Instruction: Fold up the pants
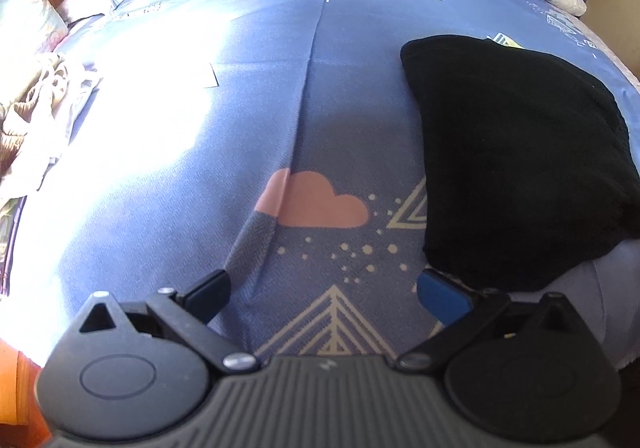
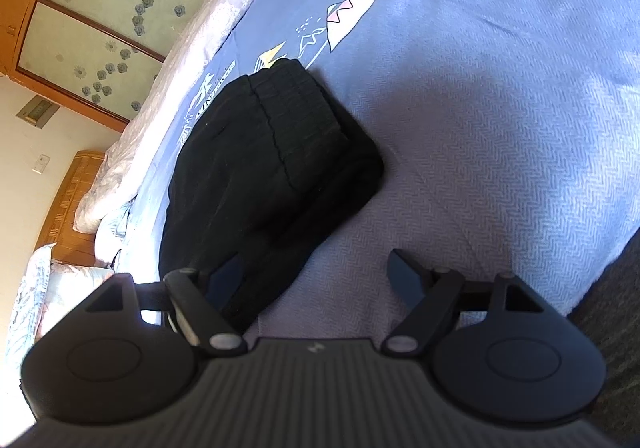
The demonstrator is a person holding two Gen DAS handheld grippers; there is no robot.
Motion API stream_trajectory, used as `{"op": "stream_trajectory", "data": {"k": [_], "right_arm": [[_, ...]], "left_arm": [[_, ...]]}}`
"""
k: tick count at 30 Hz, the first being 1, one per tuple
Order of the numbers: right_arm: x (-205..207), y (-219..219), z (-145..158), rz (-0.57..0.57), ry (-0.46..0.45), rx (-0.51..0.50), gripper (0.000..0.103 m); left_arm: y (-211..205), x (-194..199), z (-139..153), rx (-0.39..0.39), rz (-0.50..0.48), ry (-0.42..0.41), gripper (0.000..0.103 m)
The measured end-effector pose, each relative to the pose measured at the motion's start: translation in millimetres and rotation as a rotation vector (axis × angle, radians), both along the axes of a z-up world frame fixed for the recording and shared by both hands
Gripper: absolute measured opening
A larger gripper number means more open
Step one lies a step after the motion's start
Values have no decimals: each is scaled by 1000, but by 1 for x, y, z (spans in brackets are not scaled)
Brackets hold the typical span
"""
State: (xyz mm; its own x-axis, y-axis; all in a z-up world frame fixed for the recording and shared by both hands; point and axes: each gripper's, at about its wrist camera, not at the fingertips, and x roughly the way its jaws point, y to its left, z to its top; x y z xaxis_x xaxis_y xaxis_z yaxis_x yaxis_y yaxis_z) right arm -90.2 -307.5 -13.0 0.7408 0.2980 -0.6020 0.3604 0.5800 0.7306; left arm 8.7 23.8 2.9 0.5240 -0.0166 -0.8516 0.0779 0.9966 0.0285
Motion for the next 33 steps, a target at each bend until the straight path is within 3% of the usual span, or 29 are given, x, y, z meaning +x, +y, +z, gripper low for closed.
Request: {"op": "stream_trajectory", "data": {"k": [10,24,28,33], "right_arm": [[-4,-4,-2,2,-21,34,82],[-7,-12,-4,-2,-34,85,82],[-8,-13,-3,1,-34,89,82],[-8,-10,6,2,-36,19,81]], "left_arm": [[-8,8,5,52,10,-9,103],[-21,16,15,63,-10,-14,103],[-22,25,25,-18,-29,-10,103],[-19,43,32,-196,-55,31,100]]}}
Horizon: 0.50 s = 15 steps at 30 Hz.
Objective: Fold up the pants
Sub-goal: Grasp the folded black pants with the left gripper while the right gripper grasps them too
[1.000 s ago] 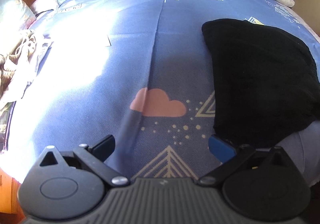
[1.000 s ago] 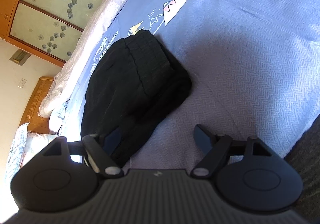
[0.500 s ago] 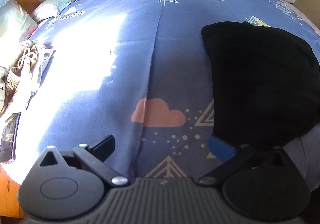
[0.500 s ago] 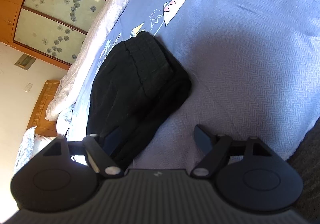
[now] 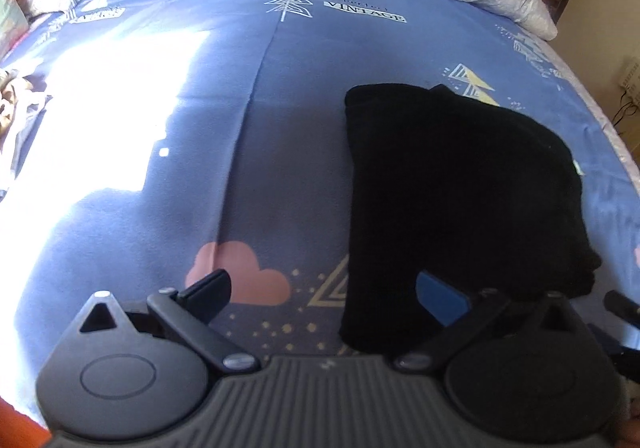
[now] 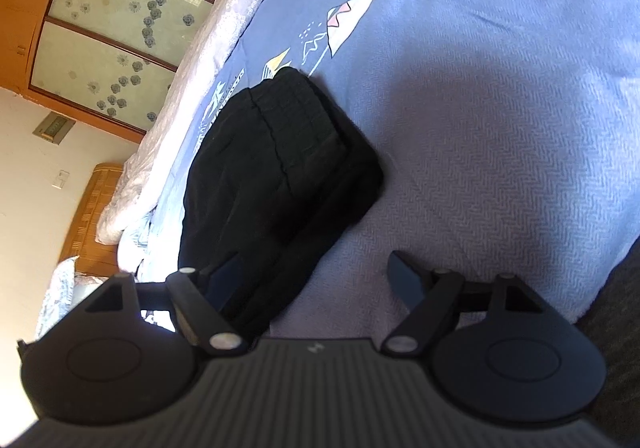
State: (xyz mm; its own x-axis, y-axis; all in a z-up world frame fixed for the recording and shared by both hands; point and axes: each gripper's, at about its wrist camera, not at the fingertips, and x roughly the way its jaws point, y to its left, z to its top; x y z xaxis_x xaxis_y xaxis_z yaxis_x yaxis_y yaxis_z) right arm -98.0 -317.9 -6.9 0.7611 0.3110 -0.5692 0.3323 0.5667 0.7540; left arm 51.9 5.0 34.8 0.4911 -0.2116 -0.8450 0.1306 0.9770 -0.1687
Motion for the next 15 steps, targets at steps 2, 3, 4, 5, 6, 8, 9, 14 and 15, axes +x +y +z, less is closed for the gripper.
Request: {"op": "stream_trajectory", "data": {"k": [2,3,4,5,6,8,9,14,15], "right_arm": [[1,3,6,-2,-7,-66,81],[2,3,9,2,-12,-90,81],[5,4,9,9,-13,-106,81],[8,3,8,13,-10,-107,81],[10,1,6,12,-9,-99,81],[15,-3,5,10,-13,-89,81],[19,-4,5,11,-16,-90,81],[41,-10,-8,57,-8,-12,81],[46,-10,-10,63,-10,-11,82]], "left_arm": [[1,8,1,-58,-7,14,90],[2,12,1,-79,-7,19,89],[2,16,1,-97,-8,19,89],[2,21,-1,-118,-13,21,89],[2,26,-2,-142,-20,28,89],[1,33,-5,-196,-36,46,89],[1,37,-8,-232,-52,62,89],[-2,55,-37,-419,-95,188,91],[-2,56,-44,-435,-93,198,92]]}}
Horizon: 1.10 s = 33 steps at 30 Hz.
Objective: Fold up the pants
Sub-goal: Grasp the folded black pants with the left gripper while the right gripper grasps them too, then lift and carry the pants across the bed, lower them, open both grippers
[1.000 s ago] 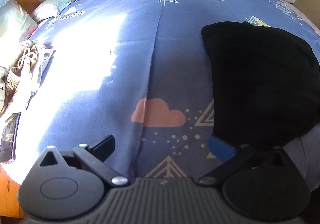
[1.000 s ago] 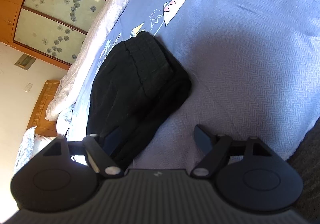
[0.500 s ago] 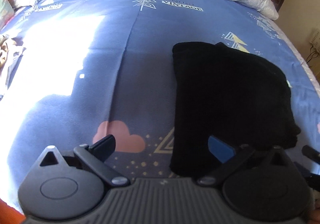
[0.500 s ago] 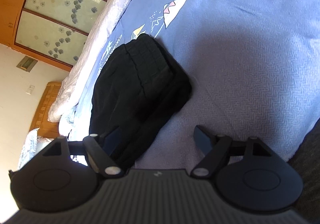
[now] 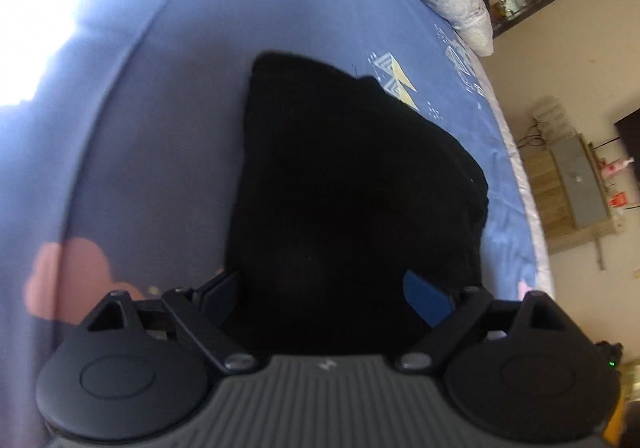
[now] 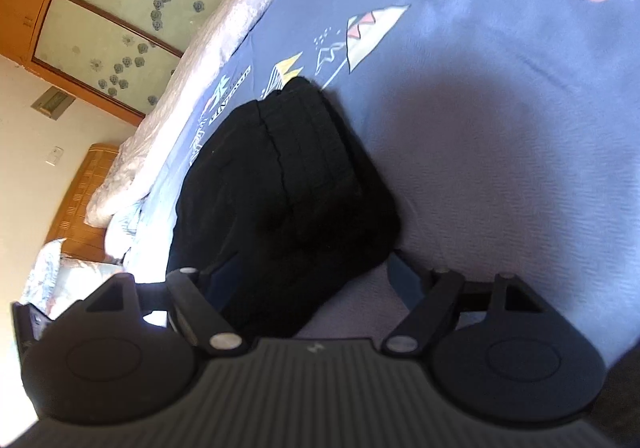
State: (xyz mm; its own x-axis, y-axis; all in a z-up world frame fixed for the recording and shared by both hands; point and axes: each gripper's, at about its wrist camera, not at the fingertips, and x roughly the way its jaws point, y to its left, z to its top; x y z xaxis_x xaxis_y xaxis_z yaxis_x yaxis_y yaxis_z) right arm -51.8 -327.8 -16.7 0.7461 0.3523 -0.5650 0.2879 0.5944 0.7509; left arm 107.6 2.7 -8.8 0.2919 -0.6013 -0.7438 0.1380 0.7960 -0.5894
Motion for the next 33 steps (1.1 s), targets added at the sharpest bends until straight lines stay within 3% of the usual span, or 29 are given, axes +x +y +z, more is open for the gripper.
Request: {"op": "stream_trajectory", "data": {"k": [7,9,11,12,14,16,17,20,26,33], "right_arm": [[32,16,1,73,-29,-101,78],[39,17,-1,62,-50,-107,79],[41,17,-2,47,-60,-91,78],[40,17,-2,43,-65,-83,70],[40,17,-7,68,-48,-56,44],[36,18,-5,64,-53,-40,40],[34,20,-1,70,-64,-52,36],[35,30,19,102,-99,-126,33],[50,37,67,148,-207,-126,32],[122,79,148,273,-394,-187,31]], "left_arm": [[5,-3,-19,-97,19,-8,94],[10,-4,-24,-146,47,12,95],[14,-11,-25,-148,59,4,91],[14,-12,-25,-120,71,-2,87],[7,-14,-22,-29,68,-34,57],[0,-15,-16,56,43,-59,43],[-2,-16,-13,56,31,-62,33],[11,-18,0,-2,18,-69,26],[16,-3,42,-95,21,-161,25],[51,44,116,-161,87,-312,19]]}}
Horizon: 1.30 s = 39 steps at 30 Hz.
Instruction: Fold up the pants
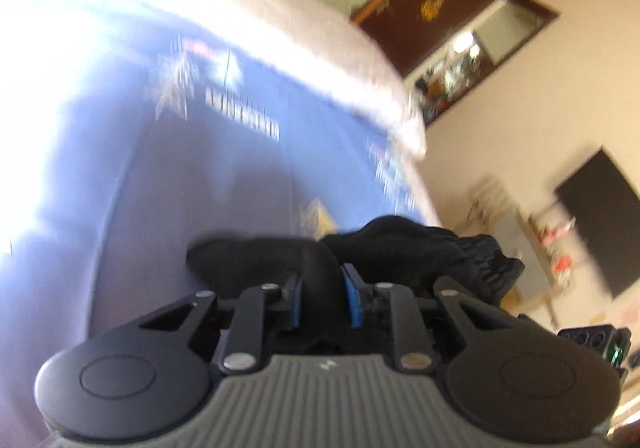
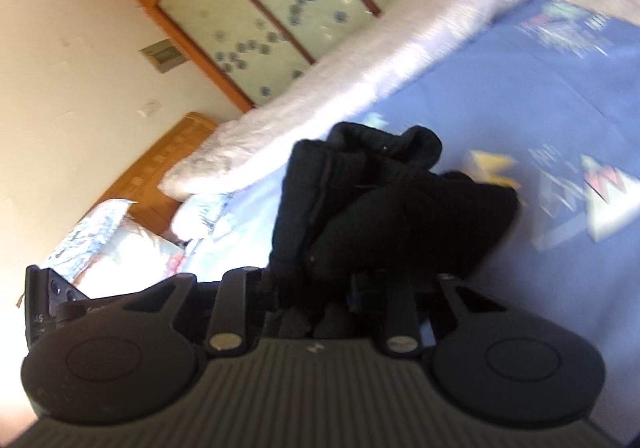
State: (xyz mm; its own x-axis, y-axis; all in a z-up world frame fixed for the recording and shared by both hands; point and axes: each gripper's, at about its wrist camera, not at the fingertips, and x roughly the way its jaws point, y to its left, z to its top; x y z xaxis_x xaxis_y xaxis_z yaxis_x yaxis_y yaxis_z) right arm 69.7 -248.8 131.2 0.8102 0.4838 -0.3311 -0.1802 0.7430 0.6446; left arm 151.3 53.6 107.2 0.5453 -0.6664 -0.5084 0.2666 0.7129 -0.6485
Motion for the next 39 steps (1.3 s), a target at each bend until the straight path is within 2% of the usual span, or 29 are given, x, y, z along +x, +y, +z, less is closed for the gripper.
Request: {"op": "stream_trajectory", "data": {"k": [4,7,9,12,13,15,18,19,20,21,22,23,24,25,27,29,32,34,39], "right_arm": [[64,47,41,105,-116,-41,31],[123,97,68,166,-217,-69,31],[166,127,79,187,-275,-59,31],[237,161,79,189,-351,1,30],[258,169,73,184,-362,20,31],[305,184,45,188,-325,77,31],[369,207,-24,156,-182,97,31],[388,215,-54,141,-108,93,31],[407,221,-88,130,-5,92,32],[426,226,-125,119,139,96,35],[437,230,-157,104,279,115,36],[438,221,-185,81,355,193,44],[430,208,-196,78,305,301,42],[427,202,-195,110,289,310,43],[420,194,-183,128,290,236,49],[395,182,-167,83,293,190,55],[351,163,-138,68,284,149,58],[315,158,-116,78,268,63,58],[205,161,-63,134,177,-164,58]], "left_arm": [[44,45,48,-8,84,-84,19],[77,83,88,44,176,-189,19],[101,115,113,86,235,-262,19],[138,165,124,139,323,-345,19],[148,183,119,153,342,-360,19],[168,218,95,177,396,-350,19],[188,270,29,224,460,-273,19],[193,286,0,238,486,-222,20],[203,302,-33,260,516,-136,21],[212,313,-65,279,538,-30,21],[217,317,-93,266,557,42,23],[224,304,-108,218,593,16,32],[226,292,-110,179,603,-8,34],[225,285,-107,184,601,-11,36],[218,270,-93,223,617,-13,41],[212,256,-74,268,632,0,41],[192,215,-41,322,632,12,42],[175,186,-24,375,612,29,43],[118,102,1,526,553,11,56]]}}
